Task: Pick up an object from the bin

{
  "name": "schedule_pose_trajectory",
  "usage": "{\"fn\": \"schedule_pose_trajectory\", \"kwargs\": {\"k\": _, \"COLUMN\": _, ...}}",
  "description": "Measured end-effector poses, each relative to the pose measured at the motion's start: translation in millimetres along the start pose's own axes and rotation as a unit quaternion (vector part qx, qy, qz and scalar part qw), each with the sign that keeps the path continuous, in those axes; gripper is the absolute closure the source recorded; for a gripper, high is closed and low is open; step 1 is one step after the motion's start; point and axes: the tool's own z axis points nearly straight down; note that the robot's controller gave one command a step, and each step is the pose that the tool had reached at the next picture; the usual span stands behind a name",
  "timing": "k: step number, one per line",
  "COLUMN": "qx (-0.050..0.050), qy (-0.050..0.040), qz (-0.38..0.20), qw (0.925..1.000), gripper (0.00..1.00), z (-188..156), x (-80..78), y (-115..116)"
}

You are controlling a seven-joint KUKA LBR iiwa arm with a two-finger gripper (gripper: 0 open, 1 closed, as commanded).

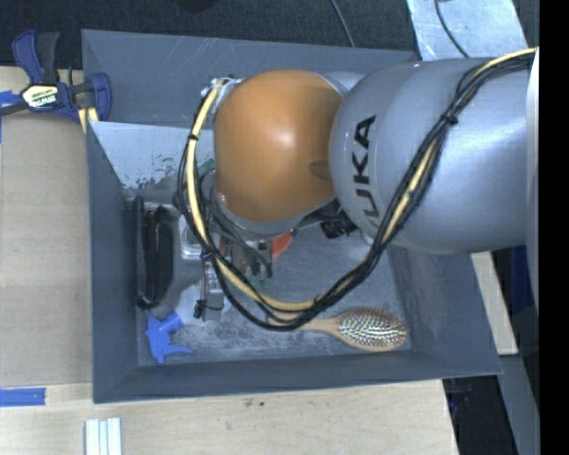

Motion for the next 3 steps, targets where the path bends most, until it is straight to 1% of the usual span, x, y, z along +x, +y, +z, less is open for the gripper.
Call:
{"fn": "schedule_pose_trajectory", "kwargs": {"k": 1, "qx": -0.001, "qy": -0.0042, "qz": 0.002, "qw": 1.0000, "gripper": 0.00, "z": -4.7, "x": -1.9, "y": -1.3}}
{"fn": "schedule_pose_trajectory", "kwargs": {"k": 2, "qx": -0.001, "qy": -0.0055, "qz": -0.127, "qw": 0.9919, "gripper": 0.00, "z": 81.7, "x": -1.6, "y": -24.9}}
{"fn": "schedule_pose_trajectory", "kwargs": {"k": 3, "qx": 0.000, "qy": -0.0099, "qz": -0.279, "qw": 0.9604, "gripper": 0.00, "z": 76.7, "x": 5.9, "y": -46.6}}
